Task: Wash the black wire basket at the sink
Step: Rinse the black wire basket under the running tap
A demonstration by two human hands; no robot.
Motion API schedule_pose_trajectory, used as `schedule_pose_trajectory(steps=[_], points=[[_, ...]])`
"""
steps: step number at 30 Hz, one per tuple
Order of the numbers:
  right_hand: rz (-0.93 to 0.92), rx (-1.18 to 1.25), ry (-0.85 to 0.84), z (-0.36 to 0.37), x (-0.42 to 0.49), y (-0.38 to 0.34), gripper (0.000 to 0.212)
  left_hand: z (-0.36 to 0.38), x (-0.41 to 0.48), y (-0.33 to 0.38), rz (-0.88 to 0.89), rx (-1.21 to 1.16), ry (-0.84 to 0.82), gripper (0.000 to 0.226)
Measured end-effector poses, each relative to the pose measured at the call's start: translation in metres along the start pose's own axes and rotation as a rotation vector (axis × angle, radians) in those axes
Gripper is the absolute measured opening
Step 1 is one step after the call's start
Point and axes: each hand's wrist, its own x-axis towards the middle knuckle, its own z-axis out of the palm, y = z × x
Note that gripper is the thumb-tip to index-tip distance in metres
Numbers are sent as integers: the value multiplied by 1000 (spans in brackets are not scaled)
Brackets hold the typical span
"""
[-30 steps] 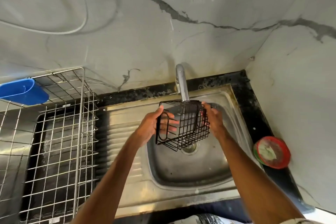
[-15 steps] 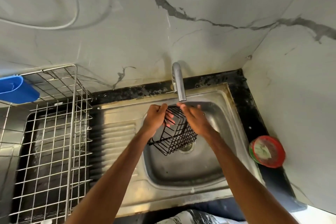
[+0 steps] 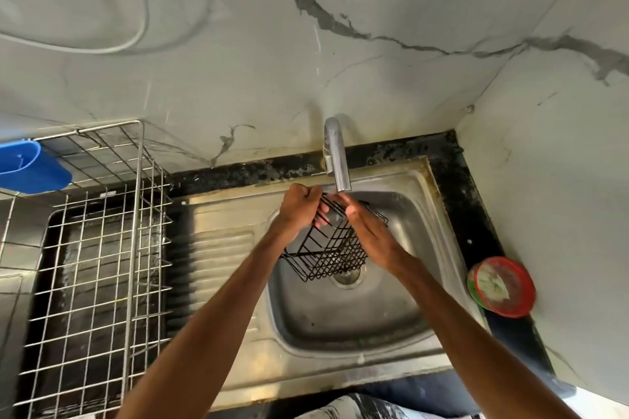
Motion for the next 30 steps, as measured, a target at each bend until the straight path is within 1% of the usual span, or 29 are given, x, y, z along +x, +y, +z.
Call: schedule_pose_trajectory(steps=[2,3,4,6,8,10,11,12,13,15,16,17,20,22,23,24,26,28,29,30], points=[[130,-14,89,-1,10,1,75,1,2,3,10,36,-6,44],[152,-37,106,0,11,-4,78,2,4,3,14,56,-2,44],[106,-41,102,3,11,-11,74,3,5,4,22,81,11,44],[-63,-67,51,13,5,-29,57,2,8,5,58,164,65,46],[-165,-159,26,23,-1,-36,56,-1,10,3,84,215,104,48],[-255,-226,41,20,-2,-23,53,-3,7,1,93,174,89,48],[-260,-232,44,17,0,-10,51,-4,4,0,95,141,76,48],[-213,-209,36,11,2,-1,51,-6,1,-1,92,115,71,48],[-122,-166,37,7,5,5,52,-7,-2,-3,88,101,73,48],[42,-159,47,2,6,6,66,-10,-6,-7,85,89,83,49],[63,-194,21,6,3,0,72,-12,-7,-10,96,94,88,50],[22,-236,-12,13,-2,-9,73,-14,-6,-12,113,112,96,51],[-232,-291,-110,30,-16,-33,60,-20,-8,-16,125,139,113,54],[-293,-285,-91,26,-10,-21,55,-20,-11,-15,113,85,95,51],[-256,-275,-59,21,-5,-9,53,-19,-14,-13,100,57,92,50],[-176,-233,-35,15,1,4,53,-20,-15,-10,80,36,103,50],[-39,-106,-18,1,11,24,55,-23,-18,-10,45,16,143,49],[75,-65,-65,-5,20,25,63,-26,-22,-16,34,32,166,51],[128,-72,-102,-2,23,18,68,-29,-24,-20,38,37,174,52],[139,-121,-133,3,25,8,70,-30,-26,-25,41,27,186,53]])
